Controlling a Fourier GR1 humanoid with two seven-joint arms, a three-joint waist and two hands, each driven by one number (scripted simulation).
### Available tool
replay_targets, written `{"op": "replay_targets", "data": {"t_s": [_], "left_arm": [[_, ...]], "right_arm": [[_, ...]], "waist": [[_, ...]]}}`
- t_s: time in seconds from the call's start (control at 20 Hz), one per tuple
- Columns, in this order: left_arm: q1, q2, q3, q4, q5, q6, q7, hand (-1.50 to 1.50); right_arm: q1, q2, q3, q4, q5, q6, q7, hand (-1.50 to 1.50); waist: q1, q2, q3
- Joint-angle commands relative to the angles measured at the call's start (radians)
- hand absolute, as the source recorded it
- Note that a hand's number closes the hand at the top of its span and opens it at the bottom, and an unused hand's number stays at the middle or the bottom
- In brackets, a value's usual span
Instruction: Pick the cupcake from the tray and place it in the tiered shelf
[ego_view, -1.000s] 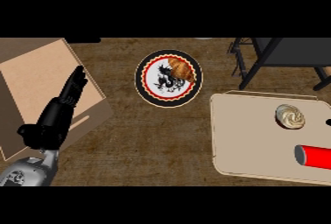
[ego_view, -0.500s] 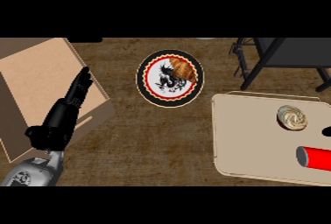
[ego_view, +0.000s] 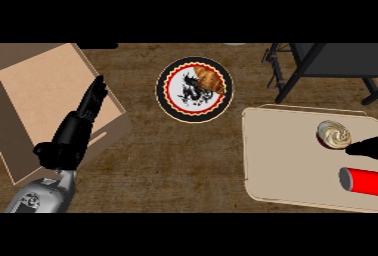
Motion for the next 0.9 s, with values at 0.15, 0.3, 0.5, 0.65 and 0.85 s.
{"op": "replay_targets", "data": {"t_s": [0.15, 0.3, 0.5, 0.65, 0.85], "left_arm": [[-0.002, -0.072, -0.034, 0.118, -0.006, -0.015, 0.016, 0.00], [0.033, -0.040, 0.011, 0.144, 0.016, -0.054, -0.024, 0.00], [0.025, -0.074, -0.011, 0.099, -0.004, -0.035, 0.028, 0.00], [0.029, -0.089, -0.014, 0.156, -0.023, -0.045, -0.033, 0.00], [0.021, -0.102, -0.012, 0.133, -0.038, -0.035, 0.001, 0.00]], "right_arm": [[-0.047, 0.023, 0.007, 0.018, 0.067, 0.005, 0.069, -1.50], [-0.048, 0.050, 0.021, -0.031, 0.080, -0.001, 0.112, -1.50], [-0.024, 0.101, 0.050, -0.002, 0.134, -0.029, 0.098, -1.50], [-0.071, 0.121, 0.052, 0.010, 0.138, -0.012, 0.136, -1.50], [-0.074, 0.133, 0.050, 0.033, 0.155, -0.005, 0.130, -1.50]], "waist": [[-0.006, 0.024, -0.018], [-0.006, 0.023, -0.019], [-0.004, 0.022, -0.018], [-0.004, 0.024, -0.019], [-0.002, 0.023, -0.018]]}}
